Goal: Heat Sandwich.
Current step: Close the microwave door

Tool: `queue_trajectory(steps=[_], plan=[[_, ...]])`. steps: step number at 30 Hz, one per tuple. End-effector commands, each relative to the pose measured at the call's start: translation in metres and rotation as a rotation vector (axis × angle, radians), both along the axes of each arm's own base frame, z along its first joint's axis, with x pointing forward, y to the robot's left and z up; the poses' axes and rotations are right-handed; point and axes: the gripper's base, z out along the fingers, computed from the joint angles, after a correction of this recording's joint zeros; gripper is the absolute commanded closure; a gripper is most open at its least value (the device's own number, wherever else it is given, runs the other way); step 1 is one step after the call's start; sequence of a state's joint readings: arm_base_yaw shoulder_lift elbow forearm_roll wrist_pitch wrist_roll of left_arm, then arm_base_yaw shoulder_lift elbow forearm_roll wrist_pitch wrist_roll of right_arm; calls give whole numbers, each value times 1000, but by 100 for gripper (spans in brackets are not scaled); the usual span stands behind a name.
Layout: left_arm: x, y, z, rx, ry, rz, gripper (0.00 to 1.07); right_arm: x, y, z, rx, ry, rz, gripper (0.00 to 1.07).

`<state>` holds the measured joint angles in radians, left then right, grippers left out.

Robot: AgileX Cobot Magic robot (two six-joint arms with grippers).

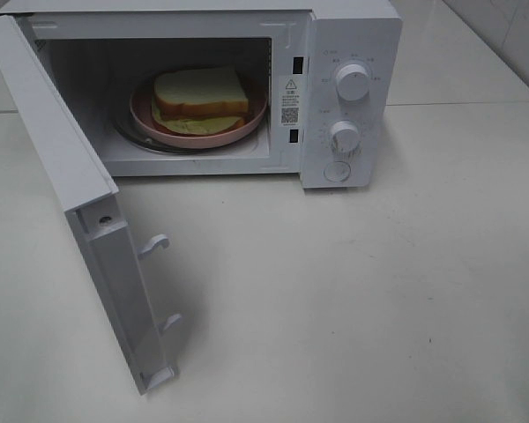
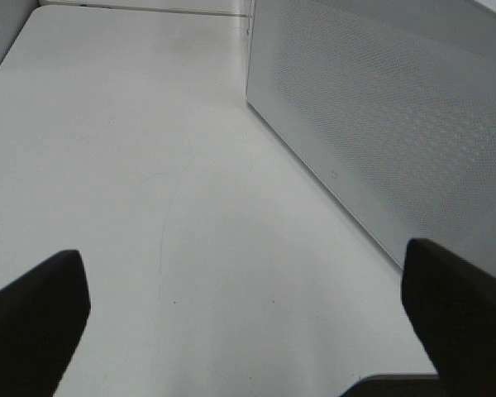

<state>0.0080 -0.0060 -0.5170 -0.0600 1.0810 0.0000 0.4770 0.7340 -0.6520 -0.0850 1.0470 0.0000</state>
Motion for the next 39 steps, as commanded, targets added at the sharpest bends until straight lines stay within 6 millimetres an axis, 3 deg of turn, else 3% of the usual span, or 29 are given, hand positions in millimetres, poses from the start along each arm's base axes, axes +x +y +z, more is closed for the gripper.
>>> queue_trajectory(steps=[1, 15, 33, 39], plan=[[-2, 0, 0, -2, -28, -8, 10, -15, -17, 0, 42, -34, -131, 31], [-2, 0, 0, -2, -28, -8, 10, -61, -43, -8, 114, -238, -398, 31], [-2, 0, 0, -2, -28, -8, 10, -107, -46, -9, 193, -639, -515, 31], [-1, 0, 0, -3, -25, -8, 10, -107, -46, -9, 194, -642, -521, 31]])
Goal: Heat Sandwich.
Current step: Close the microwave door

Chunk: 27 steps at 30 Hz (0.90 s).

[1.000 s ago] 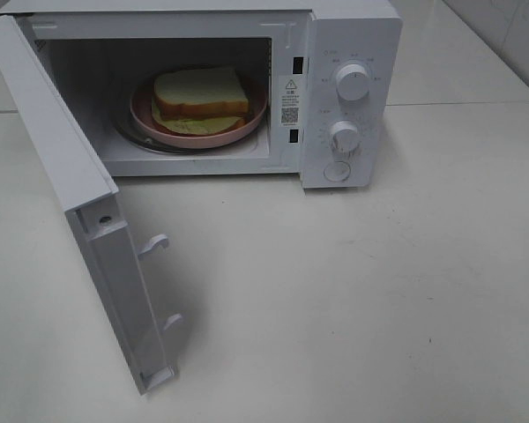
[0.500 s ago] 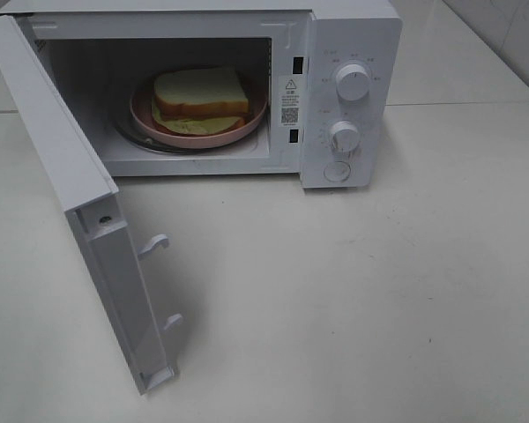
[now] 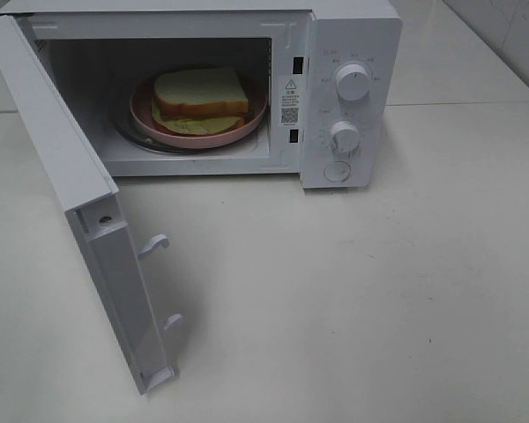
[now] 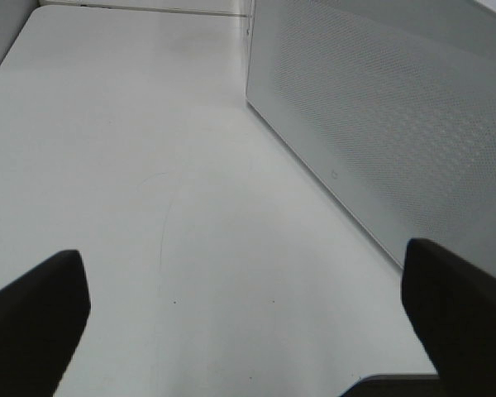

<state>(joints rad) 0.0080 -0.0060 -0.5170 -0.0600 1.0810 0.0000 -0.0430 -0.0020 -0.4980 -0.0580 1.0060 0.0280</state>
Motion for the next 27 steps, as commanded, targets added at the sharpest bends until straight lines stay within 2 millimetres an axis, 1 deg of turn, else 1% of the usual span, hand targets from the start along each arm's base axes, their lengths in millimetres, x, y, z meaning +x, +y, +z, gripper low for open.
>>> queue_trajectory(steps=[1, 27], plan=[[-1, 0, 0, -3, -25, -8, 10, -4, 0, 0, 7, -37, -8, 31], [0, 0, 0, -2, -16, -7, 10, -4, 0, 0, 5, -37, -9, 31]])
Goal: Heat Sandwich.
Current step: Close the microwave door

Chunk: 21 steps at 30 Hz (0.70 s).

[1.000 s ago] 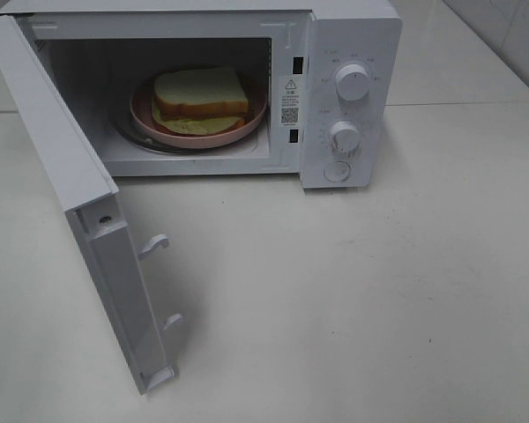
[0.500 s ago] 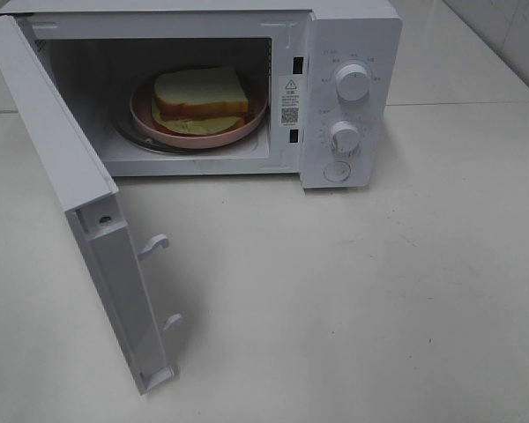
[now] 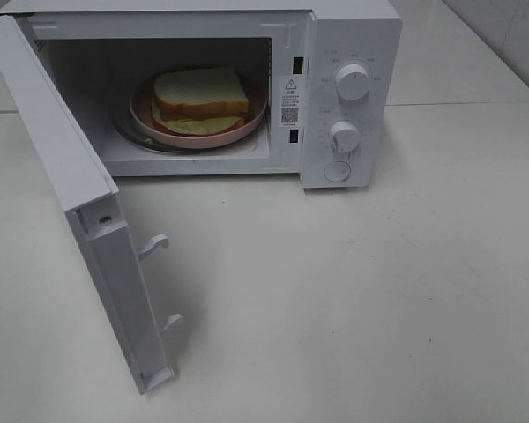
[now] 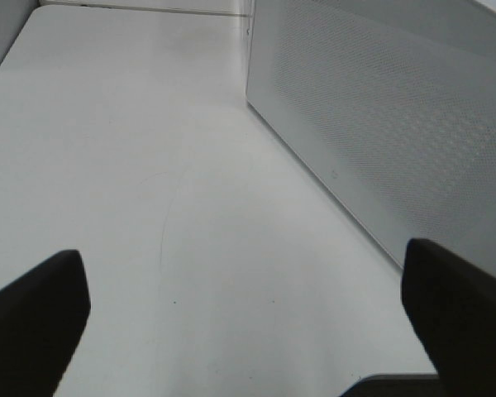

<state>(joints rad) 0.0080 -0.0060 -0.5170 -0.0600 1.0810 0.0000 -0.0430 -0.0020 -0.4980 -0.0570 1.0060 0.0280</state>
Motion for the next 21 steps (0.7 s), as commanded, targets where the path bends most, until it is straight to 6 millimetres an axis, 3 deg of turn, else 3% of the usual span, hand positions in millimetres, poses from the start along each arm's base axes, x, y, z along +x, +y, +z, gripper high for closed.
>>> queue_trajectory(steps=[1, 21], plan=[[0, 0, 0, -2, -16, -7, 10, -4, 0, 0, 4, -37, -10, 31], [0, 0, 0, 0, -16, -6, 10, -4, 0, 0, 4, -37, -10, 31]])
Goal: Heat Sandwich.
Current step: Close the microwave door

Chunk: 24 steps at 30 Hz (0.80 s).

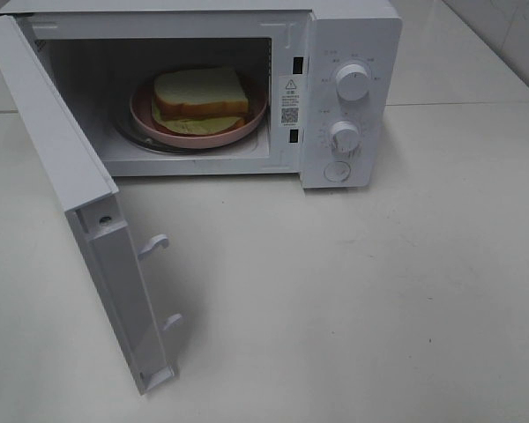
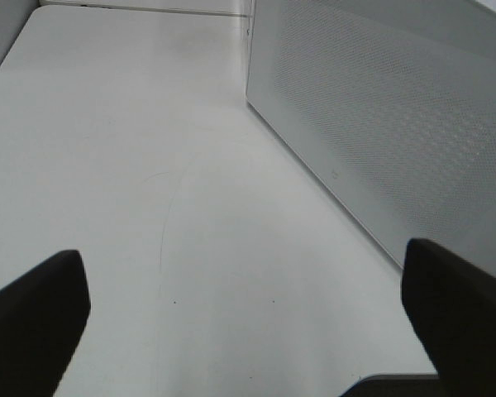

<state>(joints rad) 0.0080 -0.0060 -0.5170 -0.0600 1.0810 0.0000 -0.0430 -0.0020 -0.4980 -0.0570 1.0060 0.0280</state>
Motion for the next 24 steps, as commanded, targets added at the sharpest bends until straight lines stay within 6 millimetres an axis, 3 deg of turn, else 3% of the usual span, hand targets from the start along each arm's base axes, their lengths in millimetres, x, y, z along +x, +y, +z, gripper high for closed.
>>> queue_trajectory(steps=[1, 14, 17, 24], plan=[[0, 0, 0, 0, -16, -6, 10, -4, 0, 0, 4, -37, -10, 31], [4, -3, 3, -34, 0, -29, 10, -4, 0, 0, 4, -37, -10, 31], [17, -5, 18, -61, -16, -39, 10, -4, 0, 0, 4, -37, -10, 31], [44, -4, 21, -59, 54, -32, 19, -4, 0, 0, 4, -37, -10, 31]])
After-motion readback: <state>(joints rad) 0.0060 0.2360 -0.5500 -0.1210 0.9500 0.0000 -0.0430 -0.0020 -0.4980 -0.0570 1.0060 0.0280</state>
